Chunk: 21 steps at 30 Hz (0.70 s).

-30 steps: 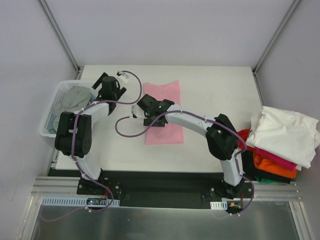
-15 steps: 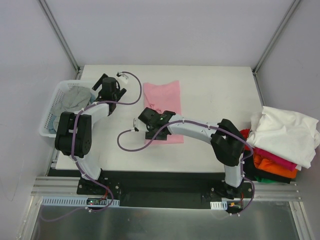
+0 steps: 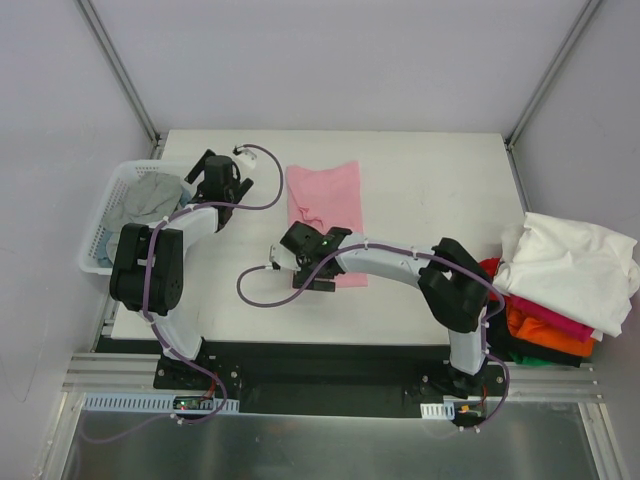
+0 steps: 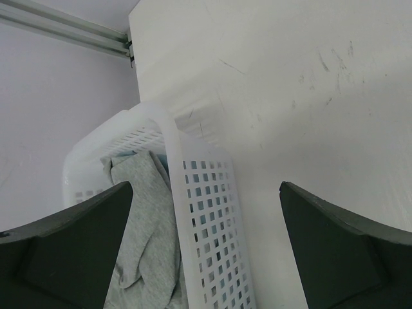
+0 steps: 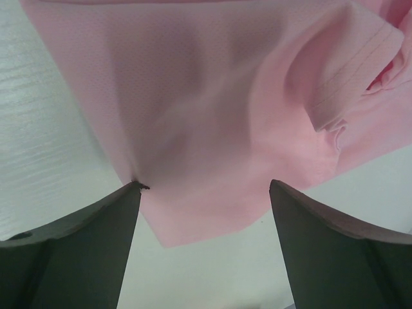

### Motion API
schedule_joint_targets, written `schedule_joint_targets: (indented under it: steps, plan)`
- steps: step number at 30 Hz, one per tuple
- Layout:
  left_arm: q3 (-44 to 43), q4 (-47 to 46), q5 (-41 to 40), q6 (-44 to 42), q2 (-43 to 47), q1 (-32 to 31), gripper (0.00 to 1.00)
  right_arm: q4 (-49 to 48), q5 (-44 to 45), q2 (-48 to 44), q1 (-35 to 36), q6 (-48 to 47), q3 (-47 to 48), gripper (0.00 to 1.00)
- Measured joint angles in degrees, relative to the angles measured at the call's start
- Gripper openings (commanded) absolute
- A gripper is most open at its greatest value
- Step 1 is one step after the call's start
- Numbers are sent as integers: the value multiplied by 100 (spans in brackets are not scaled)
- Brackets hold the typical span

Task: Fold and stack the t-shirts
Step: Grab one side of the 2/3 rectangular tshirt with right arm

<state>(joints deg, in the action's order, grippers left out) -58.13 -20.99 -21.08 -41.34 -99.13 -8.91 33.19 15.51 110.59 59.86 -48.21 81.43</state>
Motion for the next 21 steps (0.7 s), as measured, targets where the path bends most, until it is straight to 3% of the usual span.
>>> schedule_joint_targets:
  steps: [21]
  plan:
    - [98, 35, 0, 2, 0, -2, 99, -57, -175, 63, 116, 109, -389, 80]
